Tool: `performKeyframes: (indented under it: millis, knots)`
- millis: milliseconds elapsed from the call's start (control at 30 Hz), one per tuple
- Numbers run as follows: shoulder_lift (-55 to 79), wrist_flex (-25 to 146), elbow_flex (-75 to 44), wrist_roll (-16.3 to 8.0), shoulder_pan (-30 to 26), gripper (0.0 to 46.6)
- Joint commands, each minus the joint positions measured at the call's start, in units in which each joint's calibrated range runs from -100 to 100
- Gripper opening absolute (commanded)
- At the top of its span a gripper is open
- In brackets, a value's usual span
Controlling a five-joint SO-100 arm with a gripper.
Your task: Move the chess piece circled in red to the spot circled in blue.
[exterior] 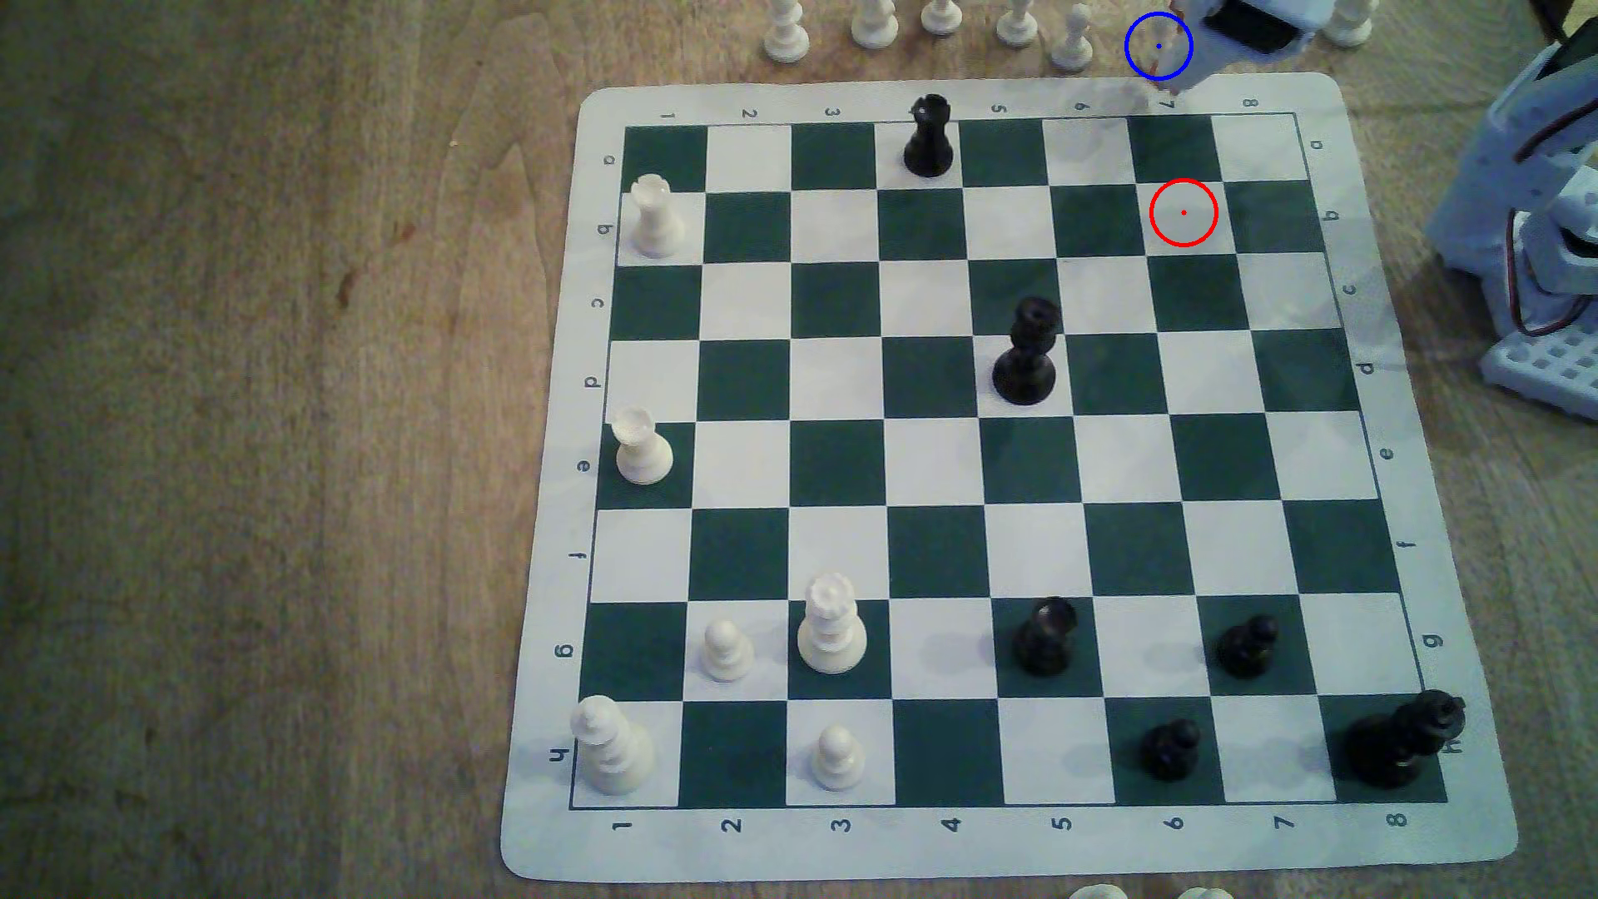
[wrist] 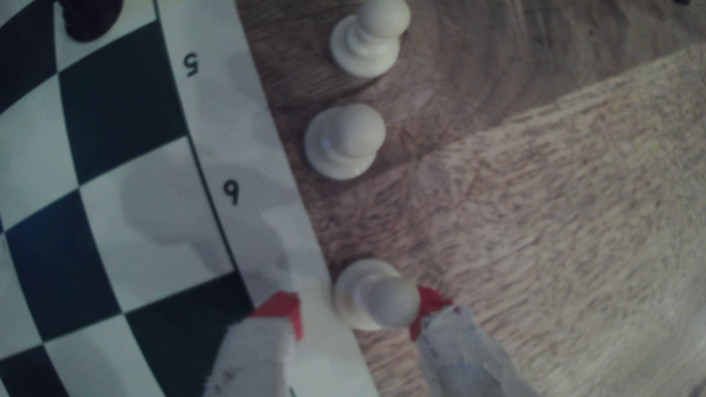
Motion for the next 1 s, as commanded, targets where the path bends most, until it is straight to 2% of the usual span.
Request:
performKeyframes:
  millis: [0, 467, 700, 967]
  knots:
    - [-1.4, -0.9, -0.3, 0.1, 0.0, 18.6]
    - [-3.2, -0.4, 0.8, 0.0, 0.4, 19.2]
    - [-9.8, 5.5, 0.8, -0.1, 2.1, 18.9]
    - [-14.3, 9.8, 0.7, -0.6, 1.5, 17.9]
